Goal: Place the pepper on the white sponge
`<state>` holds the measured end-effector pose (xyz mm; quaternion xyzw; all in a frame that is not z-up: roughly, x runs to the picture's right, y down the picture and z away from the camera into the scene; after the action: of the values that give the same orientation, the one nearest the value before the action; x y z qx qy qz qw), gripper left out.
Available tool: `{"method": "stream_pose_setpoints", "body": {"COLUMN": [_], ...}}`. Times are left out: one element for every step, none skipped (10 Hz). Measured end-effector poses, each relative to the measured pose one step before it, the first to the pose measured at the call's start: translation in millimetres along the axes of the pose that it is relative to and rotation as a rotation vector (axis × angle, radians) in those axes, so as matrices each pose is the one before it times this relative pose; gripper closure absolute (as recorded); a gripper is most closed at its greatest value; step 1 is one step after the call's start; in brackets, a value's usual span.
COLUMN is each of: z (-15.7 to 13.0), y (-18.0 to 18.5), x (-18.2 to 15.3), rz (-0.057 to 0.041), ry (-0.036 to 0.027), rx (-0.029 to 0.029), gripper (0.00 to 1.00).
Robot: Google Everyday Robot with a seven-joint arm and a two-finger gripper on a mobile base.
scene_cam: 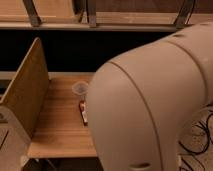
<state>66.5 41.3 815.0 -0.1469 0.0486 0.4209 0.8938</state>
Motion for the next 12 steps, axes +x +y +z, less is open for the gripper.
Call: {"method": "stream_pose_setpoints", "body": {"z": [9.98, 7.24, 8.64, 6.99, 4.61, 1.28, 0.18, 0.09, -0.19, 2.80, 10.15, 7.53], "y": [-22.33, -13.52, -16.52, -13.72, -12.16, -2.61, 1.67, 1.61, 1.78, 6.54, 9.31, -4.28], "x": [11.76, 7.29, 8.88, 6.36, 6.65, 0.85, -1.42, -0.55, -0.26, 0.93, -0.34, 2.79], "rz": [0.01025, 0.01704, 0.03178, 0.03664, 0.02893, 0.00723, -0.00219, -0.00043, -0.00267, -0.00265, 0.00017, 0.00097], "ry": [0.03339, 0.01248, 0.00286, -0.01324, -0.00962, -0.00379, -0.00055, 0.00010, -0.00062, 0.00103, 0.00374, 0.00566], "rx": [0.02825, 0.01198, 0.00986, 0.00350, 0.00474, 0.00054, -0.00141, -0.00195, -0.00235, -0.01326, -0.02407, -0.00373], "gripper": [0.20, 0.20, 0.20, 0.20, 0.20, 0.20, 0.20, 0.20, 0.20, 0.20, 0.20, 0.20]}}
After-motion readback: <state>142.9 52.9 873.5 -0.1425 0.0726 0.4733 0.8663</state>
